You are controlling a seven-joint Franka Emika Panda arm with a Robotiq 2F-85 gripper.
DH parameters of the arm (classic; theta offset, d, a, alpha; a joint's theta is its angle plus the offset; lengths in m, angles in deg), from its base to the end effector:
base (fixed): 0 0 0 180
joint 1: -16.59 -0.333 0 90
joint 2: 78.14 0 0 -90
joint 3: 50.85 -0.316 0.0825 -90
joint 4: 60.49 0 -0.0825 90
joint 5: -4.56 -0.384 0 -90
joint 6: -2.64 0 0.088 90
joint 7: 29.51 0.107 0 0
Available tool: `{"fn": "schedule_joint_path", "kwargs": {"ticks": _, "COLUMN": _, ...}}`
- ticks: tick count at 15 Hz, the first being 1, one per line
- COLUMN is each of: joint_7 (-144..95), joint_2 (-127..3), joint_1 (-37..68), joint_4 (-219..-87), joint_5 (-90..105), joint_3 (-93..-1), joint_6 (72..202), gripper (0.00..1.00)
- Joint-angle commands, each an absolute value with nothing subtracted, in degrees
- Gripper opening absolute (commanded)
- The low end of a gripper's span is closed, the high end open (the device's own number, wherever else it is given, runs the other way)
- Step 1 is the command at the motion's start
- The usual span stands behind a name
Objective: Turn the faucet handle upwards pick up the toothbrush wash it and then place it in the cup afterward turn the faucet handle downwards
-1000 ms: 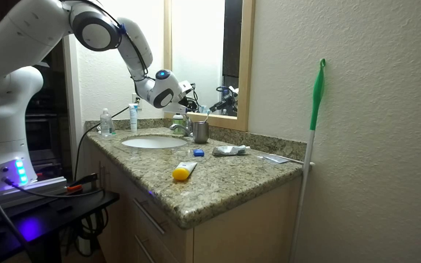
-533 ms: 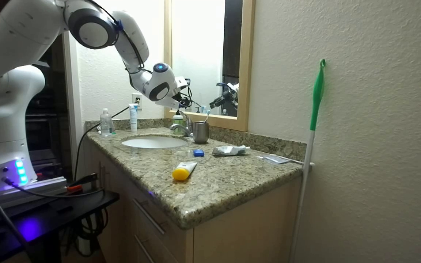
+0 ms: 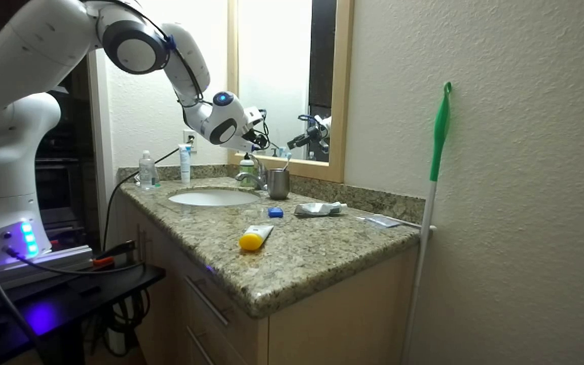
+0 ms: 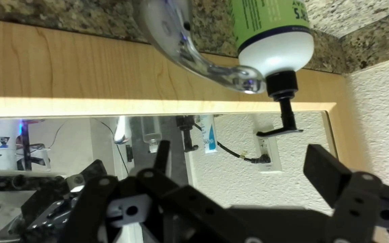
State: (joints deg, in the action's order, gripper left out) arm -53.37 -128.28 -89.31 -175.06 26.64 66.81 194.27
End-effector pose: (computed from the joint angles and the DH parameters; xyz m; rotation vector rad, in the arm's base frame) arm 0.6196 -0.2094 0.3347 -2.5280 -0.0952 -1.5440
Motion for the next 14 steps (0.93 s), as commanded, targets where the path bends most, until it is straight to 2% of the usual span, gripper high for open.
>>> {"fn": "schedule_joint_path", "kwargs": {"ticks": 1, "joint_7": -54.2, "joint_2": -129.0, "joint_1": -89.0, "joint_4": -175.1, "joint_5": 26.4, "joint_3": 67.0, "joint_6": 194.7, "gripper": 1.00}}
{"fn": "schedule_joint_path", "kwargs": {"ticks": 13, "joint_7": -54.4, "joint_2": -129.9, "joint_1": -88.3, "joint_4": -174.1, "joint_5": 26.3, "joint_3": 67.1, "joint_6": 194.9, "gripper": 1.00}}
{"fn": "schedule_joint_path", "kwargs": {"ticks": 14, "joint_7": -54.1, "joint_2": -128.2, "joint_1": -92.0, "joint_4": -171.9, "joint_5": 24.6, "joint_3": 71.6, "joint_6": 196.3, "gripper": 1.00}}
